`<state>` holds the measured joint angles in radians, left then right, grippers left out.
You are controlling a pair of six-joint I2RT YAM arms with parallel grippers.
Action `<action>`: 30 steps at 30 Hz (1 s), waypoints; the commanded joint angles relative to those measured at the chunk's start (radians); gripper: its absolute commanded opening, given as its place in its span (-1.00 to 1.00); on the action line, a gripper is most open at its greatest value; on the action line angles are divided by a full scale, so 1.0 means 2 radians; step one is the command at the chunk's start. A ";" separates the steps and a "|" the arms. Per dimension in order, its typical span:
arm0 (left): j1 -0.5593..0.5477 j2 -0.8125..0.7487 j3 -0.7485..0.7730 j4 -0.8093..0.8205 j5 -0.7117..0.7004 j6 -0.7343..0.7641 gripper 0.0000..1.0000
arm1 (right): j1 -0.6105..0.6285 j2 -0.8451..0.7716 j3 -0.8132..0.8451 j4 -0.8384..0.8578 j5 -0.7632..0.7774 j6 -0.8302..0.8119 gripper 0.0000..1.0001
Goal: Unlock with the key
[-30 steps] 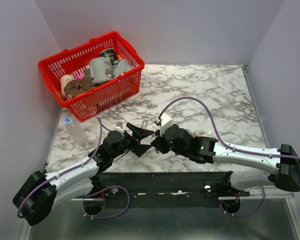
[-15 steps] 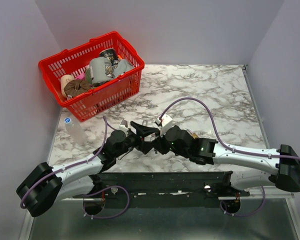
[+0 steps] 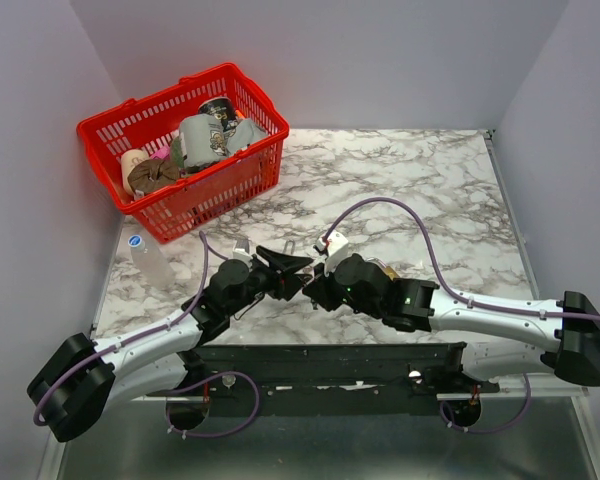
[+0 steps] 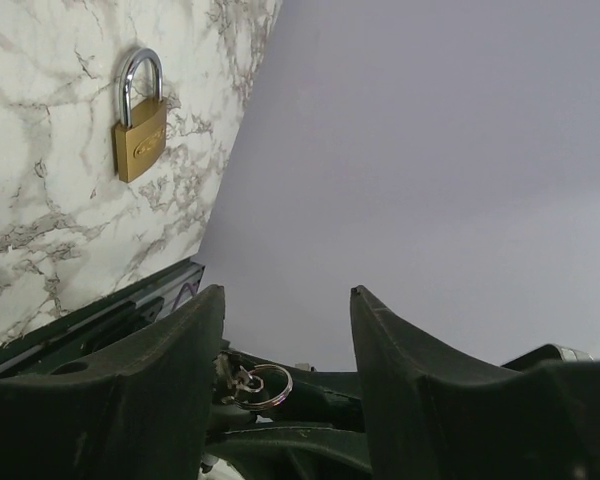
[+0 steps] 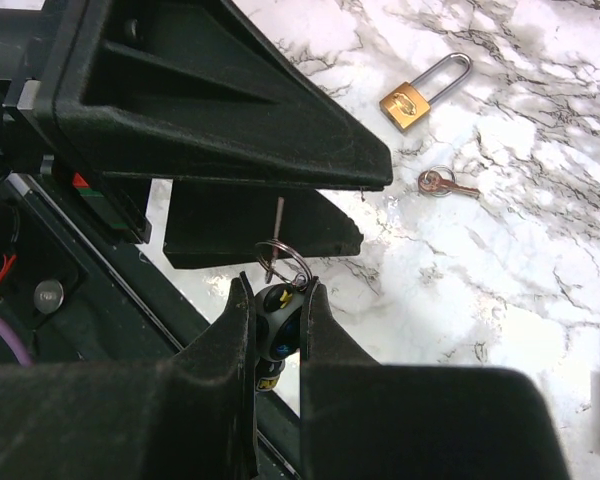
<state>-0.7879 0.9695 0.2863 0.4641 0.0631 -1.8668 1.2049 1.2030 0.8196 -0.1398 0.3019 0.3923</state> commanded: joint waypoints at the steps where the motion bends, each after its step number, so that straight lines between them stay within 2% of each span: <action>1: -0.003 0.000 0.013 -0.016 -0.013 0.009 0.12 | 0.001 -0.009 -0.003 0.008 0.000 0.006 -0.99; 13: -0.003 0.001 0.016 -0.031 -0.015 0.015 -0.47 | 0.001 -0.010 -0.003 0.007 0.000 0.004 -0.99; 16: -0.003 0.001 0.014 -0.034 -0.019 0.018 -0.67 | 0.001 -0.014 -0.005 0.007 -0.001 0.005 -0.99; 19: -0.003 0.002 0.013 -0.036 -0.026 0.032 -0.98 | 0.001 -0.020 -0.008 0.007 -0.004 0.003 -0.99; 23: -0.003 -0.003 0.018 -0.047 -0.055 0.096 -1.00 | 0.001 -0.041 -0.020 0.006 -0.015 0.009 -0.94; 24: -0.003 -0.005 0.019 -0.043 -0.060 0.132 -1.00 | 0.001 -0.047 -0.025 0.006 -0.020 0.011 -0.89; 27: 0.000 -0.012 0.011 -0.014 -0.065 0.174 -1.00 | 0.001 -0.065 -0.030 0.000 -0.033 0.006 -0.57; 28: 0.001 -0.016 0.007 -0.001 -0.063 0.201 -1.00 | 0.000 -0.073 -0.033 0.000 -0.035 0.006 -0.29; 30: 0.003 -0.021 0.007 0.010 -0.061 0.224 -1.00 | -0.005 -0.086 -0.038 0.001 -0.052 0.009 0.00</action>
<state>-0.7933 0.9562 0.2993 0.4217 0.0074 -1.6096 1.2034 1.0946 0.7666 -0.1394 0.2592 0.3996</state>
